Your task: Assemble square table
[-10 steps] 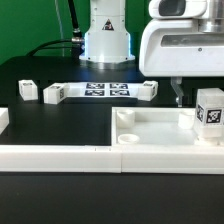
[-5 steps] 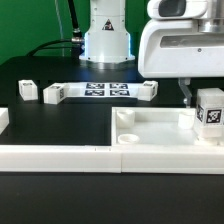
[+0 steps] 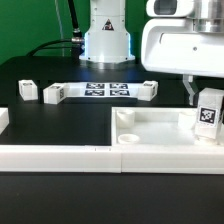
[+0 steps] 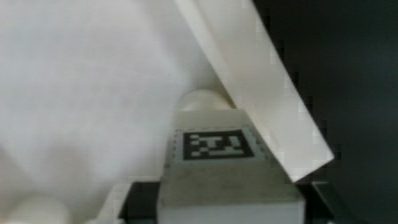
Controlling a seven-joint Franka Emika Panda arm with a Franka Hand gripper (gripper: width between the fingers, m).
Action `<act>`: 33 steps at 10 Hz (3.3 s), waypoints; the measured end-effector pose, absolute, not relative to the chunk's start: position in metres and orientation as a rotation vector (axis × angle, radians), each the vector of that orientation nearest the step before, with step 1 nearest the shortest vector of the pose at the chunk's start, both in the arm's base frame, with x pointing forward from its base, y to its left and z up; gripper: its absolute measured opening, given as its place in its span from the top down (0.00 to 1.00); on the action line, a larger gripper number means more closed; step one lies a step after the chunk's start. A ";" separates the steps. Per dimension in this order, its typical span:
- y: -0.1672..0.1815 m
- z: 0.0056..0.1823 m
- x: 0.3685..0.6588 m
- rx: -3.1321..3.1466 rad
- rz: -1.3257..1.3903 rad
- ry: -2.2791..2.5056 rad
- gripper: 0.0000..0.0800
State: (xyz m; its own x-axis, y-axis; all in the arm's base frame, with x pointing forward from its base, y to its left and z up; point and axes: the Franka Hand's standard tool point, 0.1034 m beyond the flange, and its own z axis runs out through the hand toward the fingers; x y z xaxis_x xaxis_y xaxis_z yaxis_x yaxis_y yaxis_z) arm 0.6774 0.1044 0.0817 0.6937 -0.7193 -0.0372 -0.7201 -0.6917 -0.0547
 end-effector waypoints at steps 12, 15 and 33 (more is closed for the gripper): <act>0.107 0.080 0.685 -2.731 -0.043 1.262 0.19; 0.105 0.080 0.685 -2.899 -0.078 0.892 0.19; 0.111 0.077 0.679 -2.342 0.002 1.946 0.63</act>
Offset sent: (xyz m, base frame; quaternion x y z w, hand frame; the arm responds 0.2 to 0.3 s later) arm 0.0265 0.0057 0.0116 0.1426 -0.0305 0.4257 0.8930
